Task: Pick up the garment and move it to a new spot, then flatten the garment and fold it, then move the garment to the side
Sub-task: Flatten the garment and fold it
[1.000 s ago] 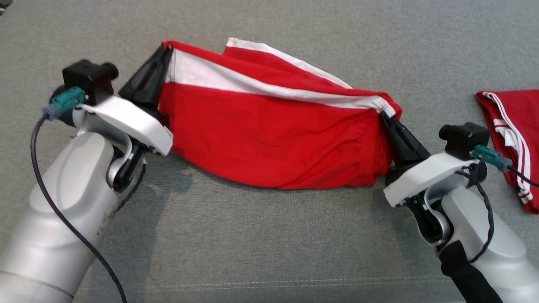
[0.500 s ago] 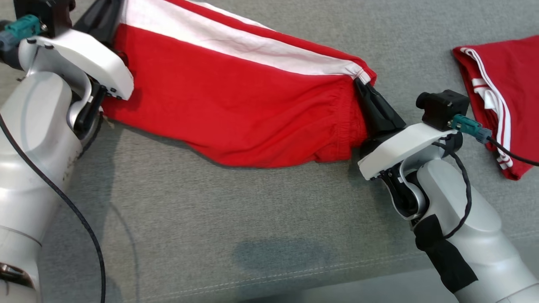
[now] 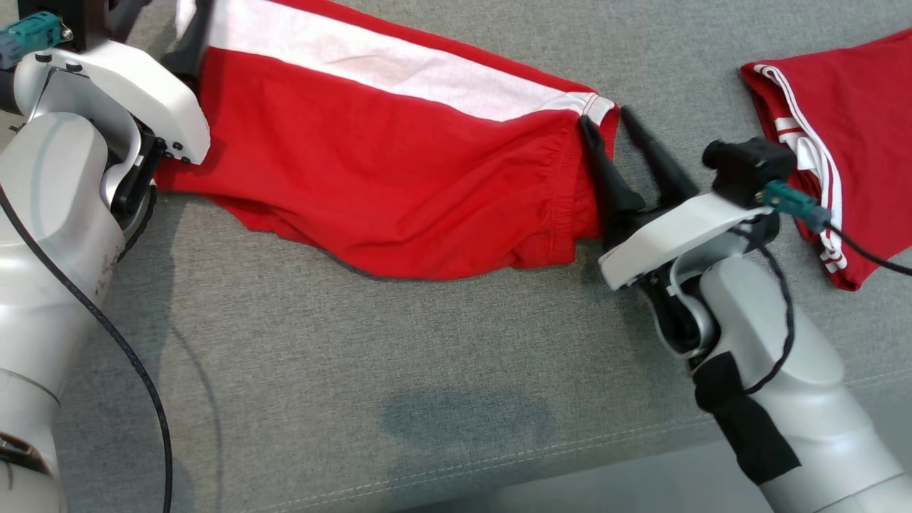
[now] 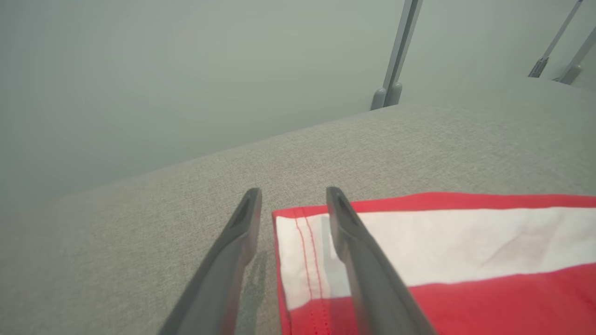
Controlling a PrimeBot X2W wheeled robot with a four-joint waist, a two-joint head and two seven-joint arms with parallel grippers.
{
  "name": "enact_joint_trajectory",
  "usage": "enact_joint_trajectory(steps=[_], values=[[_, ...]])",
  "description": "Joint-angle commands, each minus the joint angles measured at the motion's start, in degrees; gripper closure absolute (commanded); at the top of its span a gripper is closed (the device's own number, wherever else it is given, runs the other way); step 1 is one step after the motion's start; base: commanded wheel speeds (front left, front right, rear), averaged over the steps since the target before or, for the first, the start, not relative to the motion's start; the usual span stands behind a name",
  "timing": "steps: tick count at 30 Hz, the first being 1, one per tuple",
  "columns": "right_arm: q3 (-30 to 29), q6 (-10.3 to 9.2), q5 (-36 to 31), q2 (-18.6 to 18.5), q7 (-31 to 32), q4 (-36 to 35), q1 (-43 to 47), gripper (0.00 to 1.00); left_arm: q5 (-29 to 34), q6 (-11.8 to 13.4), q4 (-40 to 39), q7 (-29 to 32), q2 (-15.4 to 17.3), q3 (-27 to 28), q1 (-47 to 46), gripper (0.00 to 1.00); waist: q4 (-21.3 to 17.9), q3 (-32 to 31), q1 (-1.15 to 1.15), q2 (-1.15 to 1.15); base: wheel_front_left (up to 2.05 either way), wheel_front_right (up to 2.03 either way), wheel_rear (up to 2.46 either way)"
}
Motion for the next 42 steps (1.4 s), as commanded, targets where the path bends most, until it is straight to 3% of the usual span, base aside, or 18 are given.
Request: enact_joint_trajectory(steps=[1,6,13,20,29,30,31,32,42], values=[[-1.3,0.00,-1.8,0.6,-0.8,-2.1,0.6,0.00,-0.2,0.0,-0.6,-0.3,2.0,1.5,-2.0,0.00,0.5,-0.6,0.00,0.00,0.00,0.00,0.00],[-12.2,0.00,-9.3,0.1,-0.8,-6.5,4.5,0.00,0.8,1.4,-3.7,-0.3,1.9,5.7,1.7,0.00,2.0,-3.2,0.00,0.00,0.00,0.00,0.00],[-27.0,0.00,-21.6,0.3,-0.8,-15.2,12.2,0.00,-0.3,1.9,-5.4,-0.3,-0.6,11.3,12.3,0.00,3.4,-6.7,0.00,0.00,0.00,0.00,0.00],[-29.0,0.00,-23.8,0.6,-0.8,-17.9,16.0,0.00,-1.8,1.1,-1.8,-0.3,-2.8,12.2,17.5,0.00,2.6,-7.7,0.00,0.00,0.00,0.00,0.00],[-28.2,0.00,-22.6,0.7,-0.8,-18.8,16.2,0.00,-3.0,0.7,4.7,2.2,-4.1,11.4,17.0,0.00,1.0,-7.5,0.00,0.00,0.00,0.00,0.00],[-28.2,0.00,-22.6,0.7,-0.8,-18.8,16.2,0.00,-3.1,0.7,5.2,2.5,-4.4,11.3,17.0,0.35,1.1,-7.6,0.00,0.00,0.00,0.00,0.00],[-28.3,0.00,-22.6,0.7,-0.8,-18.9,16.2,0.00,-3.2,0.6,5.6,2.6,-4.7,11.2,17.1,0.91,1.1,-7.7,0.00,0.00,0.00,0.00,0.00],[-28.3,0.00,-22.6,0.7,-0.8,-19.0,16.2,0.00,-3.2,0.5,5.8,2.5,-4.9,11.0,17.1,1.00,1.2,-7.9,0.00,0.00,0.00,0.00,0.00],[-28.3,0.00,-22.5,0.7,-0.8,-18.2,16.5,0.00,-4.1,0.2,5.5,0.1,-7.3,11.0,20.5,1.00,4.2,-11.6,0.00,0.00,0.00,0.00,0.00]])
